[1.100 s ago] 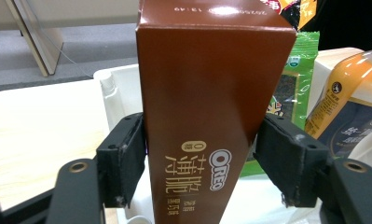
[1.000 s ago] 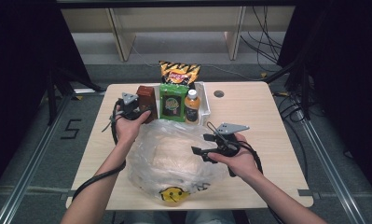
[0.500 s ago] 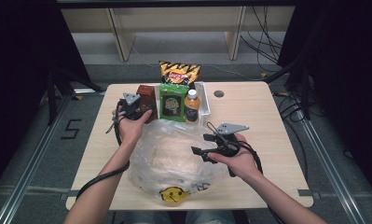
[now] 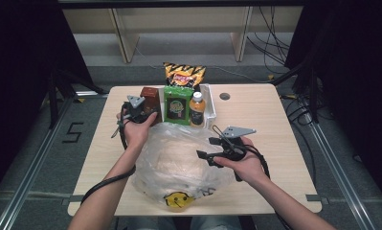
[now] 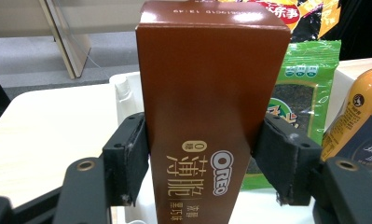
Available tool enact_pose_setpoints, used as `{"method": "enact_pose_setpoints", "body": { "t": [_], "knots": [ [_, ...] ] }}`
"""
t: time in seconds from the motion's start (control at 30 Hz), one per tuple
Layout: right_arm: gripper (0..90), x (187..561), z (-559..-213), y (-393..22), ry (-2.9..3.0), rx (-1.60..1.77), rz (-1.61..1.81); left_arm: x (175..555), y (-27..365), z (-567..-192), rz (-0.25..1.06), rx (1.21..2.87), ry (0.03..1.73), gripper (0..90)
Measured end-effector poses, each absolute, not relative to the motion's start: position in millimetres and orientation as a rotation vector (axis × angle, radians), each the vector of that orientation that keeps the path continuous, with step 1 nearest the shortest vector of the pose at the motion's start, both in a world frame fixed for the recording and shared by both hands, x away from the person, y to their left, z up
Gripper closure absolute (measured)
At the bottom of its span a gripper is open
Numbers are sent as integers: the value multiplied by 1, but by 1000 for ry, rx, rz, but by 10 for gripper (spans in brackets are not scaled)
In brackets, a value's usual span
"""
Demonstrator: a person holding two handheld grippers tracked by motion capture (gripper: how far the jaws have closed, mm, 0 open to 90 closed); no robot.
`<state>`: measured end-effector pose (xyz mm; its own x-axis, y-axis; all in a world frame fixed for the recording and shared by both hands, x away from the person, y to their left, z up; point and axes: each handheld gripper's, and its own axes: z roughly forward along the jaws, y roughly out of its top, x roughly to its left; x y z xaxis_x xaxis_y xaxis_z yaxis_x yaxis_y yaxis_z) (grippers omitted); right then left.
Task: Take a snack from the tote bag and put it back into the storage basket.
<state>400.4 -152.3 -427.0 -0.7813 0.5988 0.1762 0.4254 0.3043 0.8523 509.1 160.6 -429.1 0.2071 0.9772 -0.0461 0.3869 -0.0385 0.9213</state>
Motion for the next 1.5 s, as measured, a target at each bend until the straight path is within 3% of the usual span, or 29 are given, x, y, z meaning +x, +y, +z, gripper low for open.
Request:
{"method": "enact_pose_setpoints", "body": {
  "t": [0.47,0.8,1.5],
  "knots": [
    [281,400,-427,-152,2388,955,1471,508,162,-428,809,1591,1319,356],
    [280,398,-427,-151,2395,974,1483,501,166,-417,775,1586,1253,277],
    [280,399,-426,-151,2372,965,1470,468,194,-399,739,1549,1237,278]
  ]
}}
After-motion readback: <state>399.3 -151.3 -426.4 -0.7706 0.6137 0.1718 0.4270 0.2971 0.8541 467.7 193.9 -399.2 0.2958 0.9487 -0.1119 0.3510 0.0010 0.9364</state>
